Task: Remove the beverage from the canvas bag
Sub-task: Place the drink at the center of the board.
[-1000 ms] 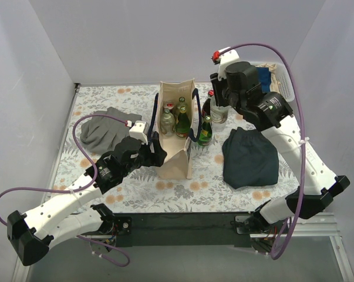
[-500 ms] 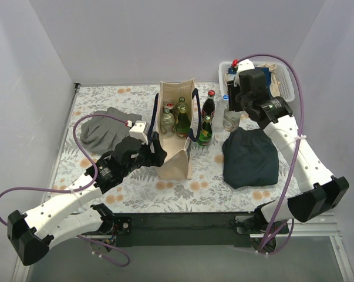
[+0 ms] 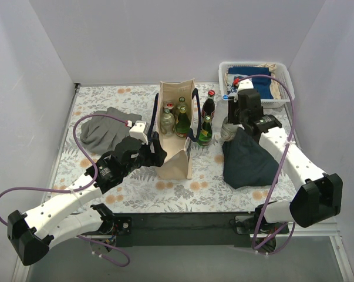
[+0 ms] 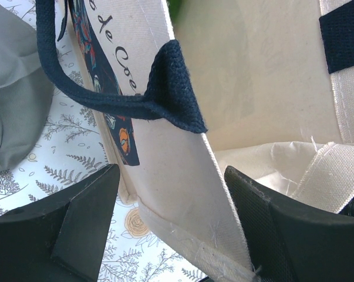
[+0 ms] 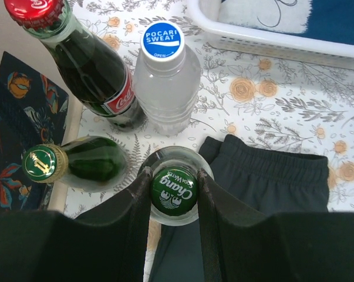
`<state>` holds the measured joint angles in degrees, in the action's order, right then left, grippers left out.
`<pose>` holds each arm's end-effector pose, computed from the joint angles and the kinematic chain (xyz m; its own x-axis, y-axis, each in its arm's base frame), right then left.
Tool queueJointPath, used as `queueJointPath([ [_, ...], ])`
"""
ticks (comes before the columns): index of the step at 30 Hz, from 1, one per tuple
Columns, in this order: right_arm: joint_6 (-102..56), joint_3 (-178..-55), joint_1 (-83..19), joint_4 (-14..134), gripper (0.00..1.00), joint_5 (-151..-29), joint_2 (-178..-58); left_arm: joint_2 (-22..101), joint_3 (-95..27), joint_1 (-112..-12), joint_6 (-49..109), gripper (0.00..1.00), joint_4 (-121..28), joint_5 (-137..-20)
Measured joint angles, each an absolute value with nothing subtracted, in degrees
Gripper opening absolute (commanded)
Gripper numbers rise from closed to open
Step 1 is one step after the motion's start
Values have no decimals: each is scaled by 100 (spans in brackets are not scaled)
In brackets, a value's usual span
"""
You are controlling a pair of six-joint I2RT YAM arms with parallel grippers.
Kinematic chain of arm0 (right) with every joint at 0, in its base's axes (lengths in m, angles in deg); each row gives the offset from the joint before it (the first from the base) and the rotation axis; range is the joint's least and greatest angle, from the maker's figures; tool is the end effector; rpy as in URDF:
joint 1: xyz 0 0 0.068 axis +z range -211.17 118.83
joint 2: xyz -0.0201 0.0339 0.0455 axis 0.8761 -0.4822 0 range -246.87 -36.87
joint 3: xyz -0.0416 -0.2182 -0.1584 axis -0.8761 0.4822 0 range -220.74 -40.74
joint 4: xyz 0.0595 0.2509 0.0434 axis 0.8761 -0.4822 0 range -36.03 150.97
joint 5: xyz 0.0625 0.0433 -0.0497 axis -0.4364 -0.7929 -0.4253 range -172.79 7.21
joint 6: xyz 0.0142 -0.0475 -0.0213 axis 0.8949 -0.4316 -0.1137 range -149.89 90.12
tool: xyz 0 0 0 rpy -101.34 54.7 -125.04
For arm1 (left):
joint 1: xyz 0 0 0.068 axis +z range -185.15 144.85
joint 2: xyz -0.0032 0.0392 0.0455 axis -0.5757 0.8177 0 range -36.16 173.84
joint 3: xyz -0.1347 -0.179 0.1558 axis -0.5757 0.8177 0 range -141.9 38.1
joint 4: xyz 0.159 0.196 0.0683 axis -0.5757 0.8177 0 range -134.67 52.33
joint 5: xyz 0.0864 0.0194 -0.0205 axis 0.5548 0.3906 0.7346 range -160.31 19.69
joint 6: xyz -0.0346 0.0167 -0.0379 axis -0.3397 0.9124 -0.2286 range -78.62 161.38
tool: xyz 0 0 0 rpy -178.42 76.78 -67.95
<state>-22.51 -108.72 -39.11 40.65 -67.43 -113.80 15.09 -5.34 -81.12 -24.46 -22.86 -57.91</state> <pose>0.2872 0.1064 0.3389 -0.4682 -0.0562 -0.8818 -0.0887 0.9959 -0.0164 0.1446 -0.1386 0.2918 -0.6629 -0.5964 -0.4526 -0.0792 0.6570 -0.7497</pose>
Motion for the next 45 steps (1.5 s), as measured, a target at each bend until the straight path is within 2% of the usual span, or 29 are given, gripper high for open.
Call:
queueJointPath([
  [16, -2166, -9720, -3906, 5823, 1, -7080, -11341, 1509, -534, -8112, -2444, 70, -2284, -5780],
  [37, -2128, -9150, -3904, 6717, 1, -7292, -11544, 1550, -534, -8112, -2446, 71, -2284, -5763],
  [39, -2126, -9150, -3904, 6738, 8, -7307, -11555, 1552, -534, -8112, -2446, 70, -2284, -5763],
  [40, -2128, -9150, -3904, 6756, 16, -7311, -11564, 1554, -534, -8112, -2446, 70, -2284, -5763],
  [43, -2128, -9150, -3902, 6804, 29, -7316, -11590, 1572, -534, -8112, -2446, 70, -2286, -5765],
  [45, -2128, -9150, -3898, 6826, 33, -7324, -11599, 1579, -534, -8112, -2446, 70, -2286, -5765],
])
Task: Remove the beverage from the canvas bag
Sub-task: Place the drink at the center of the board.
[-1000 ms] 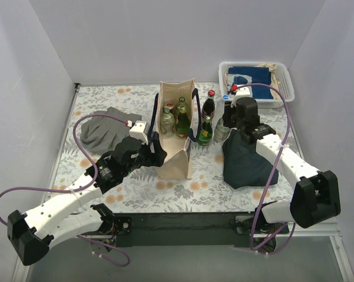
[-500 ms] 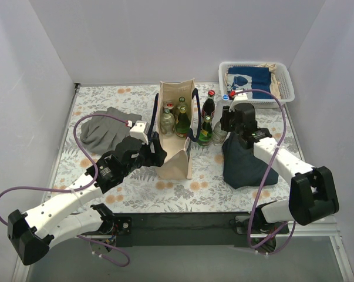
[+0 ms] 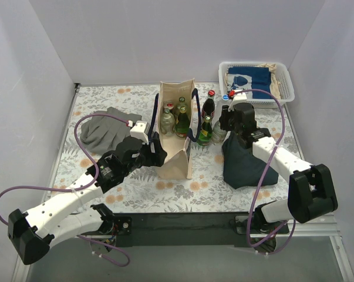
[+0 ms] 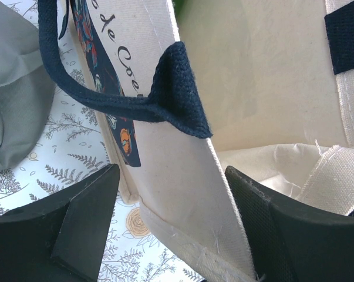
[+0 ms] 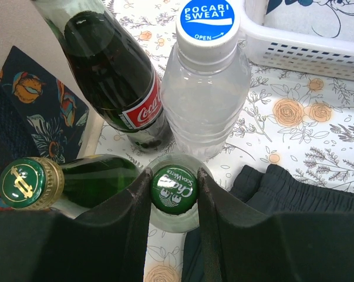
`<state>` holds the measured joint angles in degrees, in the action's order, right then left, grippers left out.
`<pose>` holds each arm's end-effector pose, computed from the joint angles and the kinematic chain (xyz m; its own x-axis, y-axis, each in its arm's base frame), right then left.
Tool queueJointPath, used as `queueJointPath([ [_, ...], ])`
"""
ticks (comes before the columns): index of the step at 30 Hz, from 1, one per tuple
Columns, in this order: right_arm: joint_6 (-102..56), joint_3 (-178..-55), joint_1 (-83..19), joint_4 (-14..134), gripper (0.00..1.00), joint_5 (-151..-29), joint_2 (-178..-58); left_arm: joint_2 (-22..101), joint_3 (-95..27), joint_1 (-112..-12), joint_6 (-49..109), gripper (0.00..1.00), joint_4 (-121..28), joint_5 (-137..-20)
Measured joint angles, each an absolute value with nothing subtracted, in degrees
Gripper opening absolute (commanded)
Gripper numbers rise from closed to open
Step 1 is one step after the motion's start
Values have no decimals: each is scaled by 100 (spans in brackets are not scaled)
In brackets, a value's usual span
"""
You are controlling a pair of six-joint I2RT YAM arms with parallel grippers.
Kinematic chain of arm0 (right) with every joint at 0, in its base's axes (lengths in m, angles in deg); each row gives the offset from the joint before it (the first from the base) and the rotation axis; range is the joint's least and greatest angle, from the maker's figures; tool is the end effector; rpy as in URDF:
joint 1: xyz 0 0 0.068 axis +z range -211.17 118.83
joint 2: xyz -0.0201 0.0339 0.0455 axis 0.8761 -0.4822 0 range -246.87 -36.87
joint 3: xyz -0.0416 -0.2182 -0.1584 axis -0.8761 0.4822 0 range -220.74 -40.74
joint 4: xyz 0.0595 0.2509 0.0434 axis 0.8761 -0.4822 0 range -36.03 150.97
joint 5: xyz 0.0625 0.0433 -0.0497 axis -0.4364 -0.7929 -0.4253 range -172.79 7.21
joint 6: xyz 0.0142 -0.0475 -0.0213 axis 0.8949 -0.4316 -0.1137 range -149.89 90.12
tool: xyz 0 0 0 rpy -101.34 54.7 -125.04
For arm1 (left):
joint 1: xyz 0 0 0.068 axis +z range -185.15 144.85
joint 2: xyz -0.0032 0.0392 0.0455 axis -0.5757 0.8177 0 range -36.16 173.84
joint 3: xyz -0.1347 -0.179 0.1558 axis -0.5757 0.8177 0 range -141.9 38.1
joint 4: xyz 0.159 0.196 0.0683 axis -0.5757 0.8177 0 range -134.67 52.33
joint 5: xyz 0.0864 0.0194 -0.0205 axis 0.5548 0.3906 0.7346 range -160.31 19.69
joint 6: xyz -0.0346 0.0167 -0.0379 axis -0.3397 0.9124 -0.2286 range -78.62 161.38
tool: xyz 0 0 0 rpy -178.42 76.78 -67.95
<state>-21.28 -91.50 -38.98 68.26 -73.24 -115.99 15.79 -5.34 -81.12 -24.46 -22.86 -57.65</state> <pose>0.2948 0.1141 0.2700 -0.3632 0.0112 -0.9316 -0.1768 0.9809 0.0807 0.1462 -0.1401 0.2896 -0.6637 -0.5943 -0.4542 -0.0869 0.6644 -0.7423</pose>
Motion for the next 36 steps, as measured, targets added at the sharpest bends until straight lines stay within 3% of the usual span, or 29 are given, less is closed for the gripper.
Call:
queueJointPath([
  [4, -2128, -9150, -3885, 6835, 52, -7335, -11601, 1576, -534, -8112, -2446, 70, -2286, -5765],
  [18, -2054, -9152, -3791, 7176, 55, -7366, -11354, 1572, -534, -8112, -2444, 70, -2284, -5767],
  [36, -1752, -10120, -3780, 5840, 58, -7709, -10779, 1539, -534, -8112, -2444, 70, -2254, -5771],
])
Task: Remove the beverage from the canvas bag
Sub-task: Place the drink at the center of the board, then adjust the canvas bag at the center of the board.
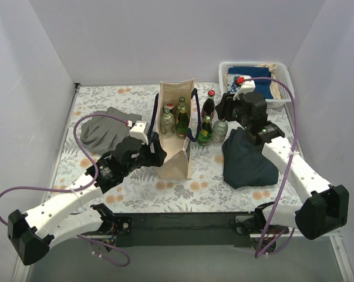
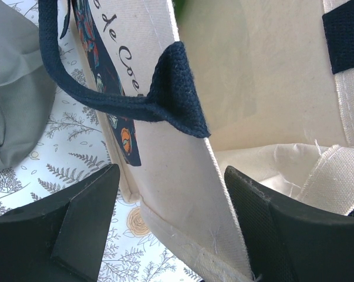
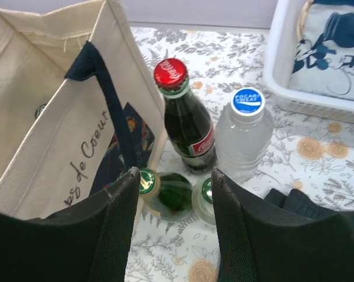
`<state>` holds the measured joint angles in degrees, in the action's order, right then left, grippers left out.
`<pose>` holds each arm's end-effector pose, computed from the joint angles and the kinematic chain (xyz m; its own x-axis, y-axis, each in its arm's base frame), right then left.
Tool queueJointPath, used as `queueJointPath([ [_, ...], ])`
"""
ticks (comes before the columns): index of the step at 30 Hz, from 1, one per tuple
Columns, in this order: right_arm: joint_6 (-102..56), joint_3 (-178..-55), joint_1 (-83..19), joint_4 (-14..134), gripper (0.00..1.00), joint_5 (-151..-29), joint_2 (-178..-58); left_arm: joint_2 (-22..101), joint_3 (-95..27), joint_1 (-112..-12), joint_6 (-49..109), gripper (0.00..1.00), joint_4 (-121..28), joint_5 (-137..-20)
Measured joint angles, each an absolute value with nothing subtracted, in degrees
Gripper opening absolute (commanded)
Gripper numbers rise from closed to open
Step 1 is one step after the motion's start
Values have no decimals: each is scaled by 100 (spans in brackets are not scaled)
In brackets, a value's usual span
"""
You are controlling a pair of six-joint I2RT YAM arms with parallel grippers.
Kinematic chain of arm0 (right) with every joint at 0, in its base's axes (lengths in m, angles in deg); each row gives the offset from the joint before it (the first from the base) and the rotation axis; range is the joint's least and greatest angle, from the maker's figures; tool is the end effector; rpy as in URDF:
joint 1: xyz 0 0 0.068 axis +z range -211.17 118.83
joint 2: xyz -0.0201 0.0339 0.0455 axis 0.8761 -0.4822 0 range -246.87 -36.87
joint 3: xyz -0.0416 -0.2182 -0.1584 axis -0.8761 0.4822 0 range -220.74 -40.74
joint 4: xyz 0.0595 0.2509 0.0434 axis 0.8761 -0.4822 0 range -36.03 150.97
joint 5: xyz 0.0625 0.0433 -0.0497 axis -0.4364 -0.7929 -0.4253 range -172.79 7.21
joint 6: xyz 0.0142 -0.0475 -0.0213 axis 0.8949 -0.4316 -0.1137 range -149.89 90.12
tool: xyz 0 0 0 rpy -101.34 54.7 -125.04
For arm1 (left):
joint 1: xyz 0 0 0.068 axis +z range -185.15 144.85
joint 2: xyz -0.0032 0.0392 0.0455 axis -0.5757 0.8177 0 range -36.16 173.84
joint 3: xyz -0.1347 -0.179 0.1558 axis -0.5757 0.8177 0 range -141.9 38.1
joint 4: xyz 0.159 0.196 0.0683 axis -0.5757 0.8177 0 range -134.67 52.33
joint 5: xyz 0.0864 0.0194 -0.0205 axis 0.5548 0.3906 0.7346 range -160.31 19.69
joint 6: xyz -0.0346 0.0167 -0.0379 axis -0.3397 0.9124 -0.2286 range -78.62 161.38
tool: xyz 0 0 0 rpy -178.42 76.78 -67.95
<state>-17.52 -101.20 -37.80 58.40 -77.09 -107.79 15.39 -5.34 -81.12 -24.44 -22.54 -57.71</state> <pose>0.2695 0.1128 0.3529 -0.2675 0.1165 -0.9565 -0.2546 0.9488 0.1868 0.1451 -0.1390 0.2903 -0.6640 -0.5941 -0.4540 -0.0857 0.6636 -0.7431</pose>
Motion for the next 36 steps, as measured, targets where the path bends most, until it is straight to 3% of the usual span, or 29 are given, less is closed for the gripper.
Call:
queueJointPath([
  [25, -1685, -12164, -3565, 3790, 62, -9978, -11542, 1539, -534, -8112, -2435, 70, -2254, -5791],
  [36, -2137, -13263, -2368, 2948, 62, -9032, -12073, 1502, -534, -8112, -2418, 70, -2245, -5780],
])
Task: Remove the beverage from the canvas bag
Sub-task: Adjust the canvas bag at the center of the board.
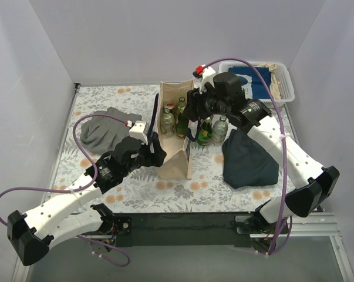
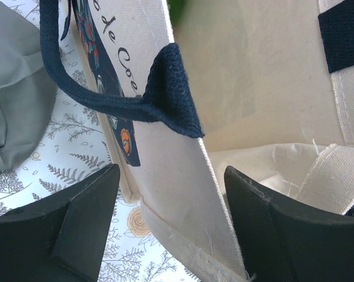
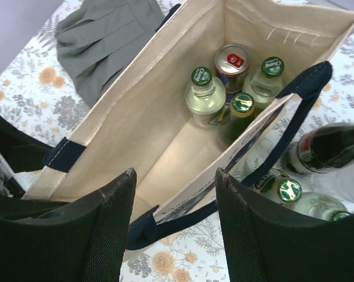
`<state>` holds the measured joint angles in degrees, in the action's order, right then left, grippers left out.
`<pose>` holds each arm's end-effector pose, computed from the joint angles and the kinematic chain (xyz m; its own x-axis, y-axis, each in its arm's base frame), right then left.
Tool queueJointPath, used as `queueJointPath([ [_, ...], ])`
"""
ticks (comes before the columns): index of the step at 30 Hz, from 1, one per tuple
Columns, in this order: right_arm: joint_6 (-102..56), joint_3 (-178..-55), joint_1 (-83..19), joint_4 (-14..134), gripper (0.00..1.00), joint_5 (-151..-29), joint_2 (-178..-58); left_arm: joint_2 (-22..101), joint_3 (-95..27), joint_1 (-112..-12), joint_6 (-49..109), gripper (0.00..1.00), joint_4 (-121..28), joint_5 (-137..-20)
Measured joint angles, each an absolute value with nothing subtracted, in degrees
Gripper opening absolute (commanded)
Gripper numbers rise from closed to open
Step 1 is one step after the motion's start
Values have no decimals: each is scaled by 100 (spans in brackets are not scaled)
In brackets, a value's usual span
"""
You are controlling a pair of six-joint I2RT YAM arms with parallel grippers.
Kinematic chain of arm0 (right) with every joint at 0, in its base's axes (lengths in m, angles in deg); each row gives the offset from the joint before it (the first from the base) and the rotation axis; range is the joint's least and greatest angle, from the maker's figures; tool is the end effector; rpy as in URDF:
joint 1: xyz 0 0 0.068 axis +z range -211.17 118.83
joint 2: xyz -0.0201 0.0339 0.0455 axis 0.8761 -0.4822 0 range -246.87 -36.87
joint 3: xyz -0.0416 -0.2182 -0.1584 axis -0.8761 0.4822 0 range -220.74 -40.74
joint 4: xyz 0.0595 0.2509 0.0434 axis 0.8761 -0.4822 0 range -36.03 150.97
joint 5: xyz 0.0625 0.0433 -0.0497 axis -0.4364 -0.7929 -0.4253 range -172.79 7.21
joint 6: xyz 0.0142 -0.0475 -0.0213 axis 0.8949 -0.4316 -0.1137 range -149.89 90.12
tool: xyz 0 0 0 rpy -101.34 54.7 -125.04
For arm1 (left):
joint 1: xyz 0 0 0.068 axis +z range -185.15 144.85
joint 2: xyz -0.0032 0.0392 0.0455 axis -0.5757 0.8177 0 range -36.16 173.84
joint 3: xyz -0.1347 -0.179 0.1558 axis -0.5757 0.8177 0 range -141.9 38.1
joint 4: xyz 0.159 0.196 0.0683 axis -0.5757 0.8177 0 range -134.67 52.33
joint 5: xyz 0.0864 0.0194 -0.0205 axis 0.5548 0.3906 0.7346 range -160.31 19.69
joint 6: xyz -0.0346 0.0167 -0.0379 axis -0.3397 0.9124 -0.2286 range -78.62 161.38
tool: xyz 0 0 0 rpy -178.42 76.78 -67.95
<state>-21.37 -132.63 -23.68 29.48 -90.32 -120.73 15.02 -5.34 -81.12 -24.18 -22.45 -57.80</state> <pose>0.2559 0.2024 0.4262 -0.4157 -0.1339 -0.8996 -0.6444 0.7414 0.1875 0.1442 -0.1381 0.2913 -0.6639 -0.5921 -0.4569 -0.0796 0.6634 -0.7440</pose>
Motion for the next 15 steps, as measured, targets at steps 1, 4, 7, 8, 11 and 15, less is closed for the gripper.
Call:
queueJointPath([
  [1, -2172, -13324, -2276, 2913, 62, -8879, -12077, 1495, -534, -8112, -2415, 70, -2245, -5776],
  [4, -2299, -13499, -2018, 2765, 62, -8264, -12084, 1491, -534, -8112, -2405, 70, -2243, -5767],
  [7, -2487, -13738, -1664, 2614, 62, -7440, -12180, 1491, -534, -8112, -2402, 70, -2243, -5767],
  [8, -2552, -13845, -1533, 2542, 62, -7209, -12250, 1491, -534, -8112, -2402, 70, -2243, -5767],
  [11, -2673, -14192, -1253, 2363, 62, -6669, -12532, 1491, -534, -8112, -2402, 70, -2240, -5767],
  [15, -2725, -14417, -1135, 2192, 62, -6166, -12864, 1491, -534, -8112, -2402, 70, -2240, -5767],
])
